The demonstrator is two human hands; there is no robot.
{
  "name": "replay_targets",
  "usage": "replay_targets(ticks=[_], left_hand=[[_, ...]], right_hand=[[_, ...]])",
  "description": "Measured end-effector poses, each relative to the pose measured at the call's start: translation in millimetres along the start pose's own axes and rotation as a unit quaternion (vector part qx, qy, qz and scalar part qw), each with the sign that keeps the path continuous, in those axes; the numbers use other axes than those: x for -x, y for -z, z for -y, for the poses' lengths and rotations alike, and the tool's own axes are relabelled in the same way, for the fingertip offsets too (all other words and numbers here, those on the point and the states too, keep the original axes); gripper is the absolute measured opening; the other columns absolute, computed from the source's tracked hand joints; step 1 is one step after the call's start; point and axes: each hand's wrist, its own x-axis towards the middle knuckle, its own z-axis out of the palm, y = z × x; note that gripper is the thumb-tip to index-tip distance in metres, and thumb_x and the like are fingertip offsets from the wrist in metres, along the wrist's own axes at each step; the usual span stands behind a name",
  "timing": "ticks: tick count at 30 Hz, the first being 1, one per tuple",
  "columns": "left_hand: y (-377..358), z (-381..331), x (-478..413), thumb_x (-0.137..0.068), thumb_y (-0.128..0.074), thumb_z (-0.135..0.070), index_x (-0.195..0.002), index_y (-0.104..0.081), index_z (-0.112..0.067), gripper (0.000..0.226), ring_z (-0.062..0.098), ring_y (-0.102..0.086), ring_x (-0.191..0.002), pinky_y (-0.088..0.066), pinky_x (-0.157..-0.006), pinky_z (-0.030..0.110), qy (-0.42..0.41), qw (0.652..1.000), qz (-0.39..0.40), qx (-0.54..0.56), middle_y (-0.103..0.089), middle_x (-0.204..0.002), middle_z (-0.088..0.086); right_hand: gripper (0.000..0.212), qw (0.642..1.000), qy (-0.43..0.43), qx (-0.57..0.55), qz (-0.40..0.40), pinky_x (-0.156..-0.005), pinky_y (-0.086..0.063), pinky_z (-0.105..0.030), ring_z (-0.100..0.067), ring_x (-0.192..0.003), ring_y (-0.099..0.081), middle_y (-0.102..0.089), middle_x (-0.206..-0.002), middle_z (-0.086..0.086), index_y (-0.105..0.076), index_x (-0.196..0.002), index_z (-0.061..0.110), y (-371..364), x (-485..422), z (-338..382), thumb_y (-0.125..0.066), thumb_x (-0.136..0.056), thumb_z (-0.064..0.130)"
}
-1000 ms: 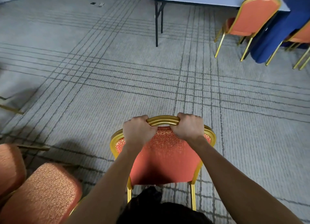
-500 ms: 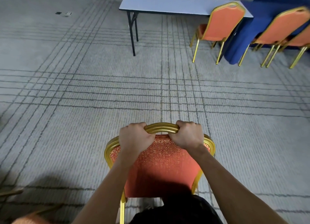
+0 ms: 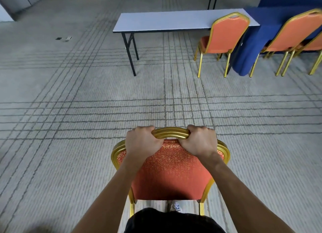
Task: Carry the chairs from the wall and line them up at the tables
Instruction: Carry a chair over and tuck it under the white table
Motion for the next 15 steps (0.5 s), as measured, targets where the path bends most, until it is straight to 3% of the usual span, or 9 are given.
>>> replay_targets(ticks=[5, 9, 15], left_hand=[[-5, -29, -71, -0.075, -0.067, -0.051, -0.065, -0.05, -0.022, 0.035, 0.024, -0.059, -0.067, -0.035, -0.065, 0.03, -0.026, 1.0, -0.009, 0.001, -0.053, -0.058, -0.005], [-17, -39, -138, -0.075, -0.067, -0.05, -0.063, -0.051, -0.018, 0.037, 0.018, -0.047, -0.057, -0.034, -0.061, 0.03, -0.039, 0.999, -0.015, -0.001, -0.046, -0.052, -0.008], [-44, -47, -250, -0.069, -0.062, -0.05, -0.059, -0.051, -0.017, 0.037, 0.018, -0.044, -0.05, -0.031, -0.058, 0.028, -0.067, 0.997, -0.032, 0.018, -0.044, -0.047, -0.008]], right_hand=[[0.036, 1.0, -0.004, 0.0, 0.0, -0.064, -0.046, -0.032, -0.033, -0.078, -0.071, -0.075, -0.08, -0.005, -0.073, -0.087, 0.02, 1, -70, -33, -0.063, -0.081, 0.055], [0.037, 0.997, 0.003, -0.012, -0.075, -0.047, -0.047, -0.031, -0.034, -0.049, -0.064, -0.065, -0.055, -0.004, -0.069, -0.064, 0.017, -15, -134, -53, -0.061, -0.069, 0.053], [0.031, 0.996, 0.003, -0.021, -0.09, -0.046, -0.04, -0.026, -0.031, -0.043, -0.059, -0.061, -0.05, -0.001, -0.063, -0.059, 0.018, -47, -236, -81, -0.065, -0.068, 0.047]])
